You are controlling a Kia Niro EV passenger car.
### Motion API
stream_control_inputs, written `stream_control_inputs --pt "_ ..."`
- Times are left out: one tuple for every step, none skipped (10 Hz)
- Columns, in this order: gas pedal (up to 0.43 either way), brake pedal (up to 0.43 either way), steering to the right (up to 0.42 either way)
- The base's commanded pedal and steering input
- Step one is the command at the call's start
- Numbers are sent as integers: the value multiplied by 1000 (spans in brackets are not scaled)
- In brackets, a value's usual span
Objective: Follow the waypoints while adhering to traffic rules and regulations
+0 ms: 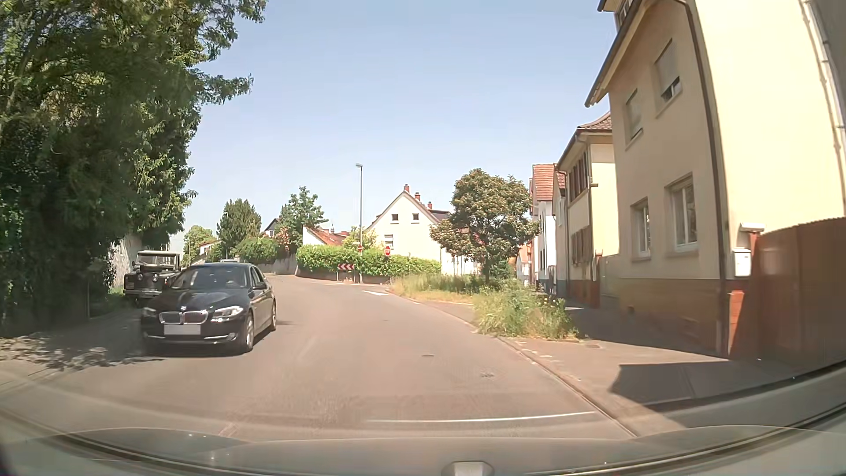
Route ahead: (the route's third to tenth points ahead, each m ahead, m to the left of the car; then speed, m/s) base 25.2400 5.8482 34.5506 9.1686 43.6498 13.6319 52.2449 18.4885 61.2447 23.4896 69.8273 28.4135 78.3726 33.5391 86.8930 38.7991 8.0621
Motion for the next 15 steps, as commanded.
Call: stream_control_inputs --pt "79 0 -59" --pt "79 0 -60" --pt "87 0 -59" --pt "87 0 -58" --pt "98 0 -55" --pt "110 0 -52" --pt "110 0 -47" --pt "110 0 -42" --pt "118 0 -37" --pt "118 0 -33" --pt "118 0 -33" --pt "118 0 -32" --pt "118 0 -33" --pt "118 0 -37" --pt "118 0 -42"
